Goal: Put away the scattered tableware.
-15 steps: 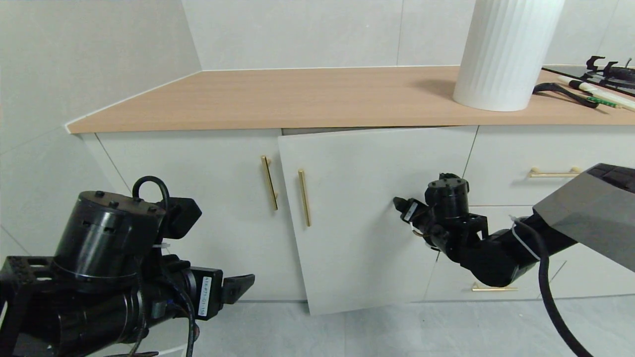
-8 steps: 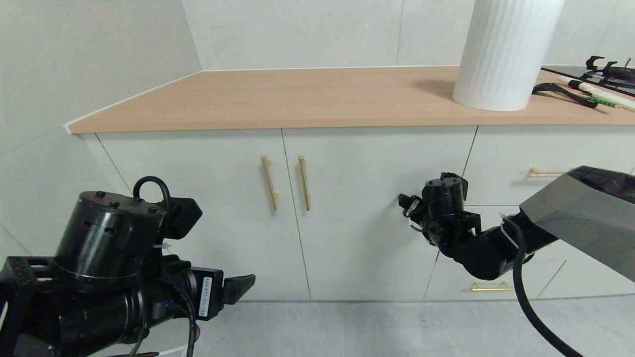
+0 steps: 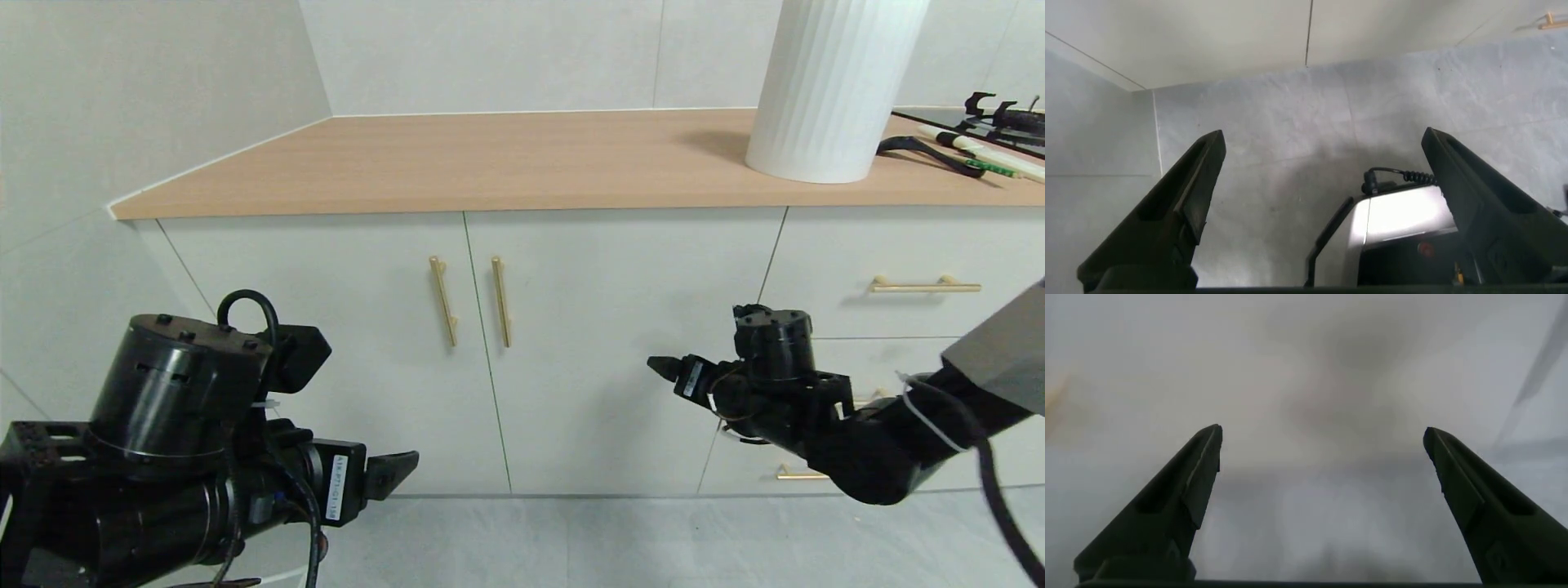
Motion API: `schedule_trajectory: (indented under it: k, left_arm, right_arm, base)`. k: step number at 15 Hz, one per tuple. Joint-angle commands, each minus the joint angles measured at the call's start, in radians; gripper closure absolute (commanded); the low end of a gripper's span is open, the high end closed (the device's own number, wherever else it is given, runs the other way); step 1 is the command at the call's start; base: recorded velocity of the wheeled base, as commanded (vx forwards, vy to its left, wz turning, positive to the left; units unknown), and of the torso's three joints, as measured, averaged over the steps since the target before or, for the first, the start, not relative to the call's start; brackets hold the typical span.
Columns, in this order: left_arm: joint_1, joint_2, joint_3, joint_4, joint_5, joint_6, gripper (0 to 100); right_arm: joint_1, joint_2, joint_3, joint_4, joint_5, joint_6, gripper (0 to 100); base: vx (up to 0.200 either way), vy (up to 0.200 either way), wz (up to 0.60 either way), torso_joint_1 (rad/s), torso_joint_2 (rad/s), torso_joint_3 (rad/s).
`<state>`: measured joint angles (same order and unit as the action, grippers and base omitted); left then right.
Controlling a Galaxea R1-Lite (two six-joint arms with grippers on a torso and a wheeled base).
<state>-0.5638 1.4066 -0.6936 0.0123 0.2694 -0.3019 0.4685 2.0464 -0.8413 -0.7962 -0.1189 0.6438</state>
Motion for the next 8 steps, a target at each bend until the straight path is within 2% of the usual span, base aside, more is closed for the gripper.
schedule_trajectory:
  k: [1, 3, 6, 8]
  left_arm:
    - [-0.001, -0.001, -0.001, 0.000, 0.001, 0.000, 0]
    - [0.001, -0.017, -0.003, -0.002, 0.001, 0.000, 0]
    - [0.005, -0.098, 0.029, -0.040, 0.002, 0.001, 0]
    - [0.047, -0.204, 0.063, -0.086, 0.002, 0.012, 0]
  right_arm:
    - [-0.001, -0.149, 0.100, 0.000, 0.068, -0.032, 0]
    - [0.001, -0.181, 0.105, 0.000, 0.028, -0.053, 0]
    - [0.001, -0.353, 0.180, 0.003, -0.057, -0.240, 0]
    - [0.001, -0.551, 0.260, 0.052, -0.059, -0.300, 0]
  base:
    - [0.000, 0.000, 0.00, 0.000, 0.00, 0.000]
    - [0.000, 0.000, 0.00, 0.000, 0.00, 0.000]
    - [0.000, 0.000, 0.00, 0.000, 0.00, 0.000]
    - [0.000, 0.000, 0.00, 0.000, 0.00, 0.000]
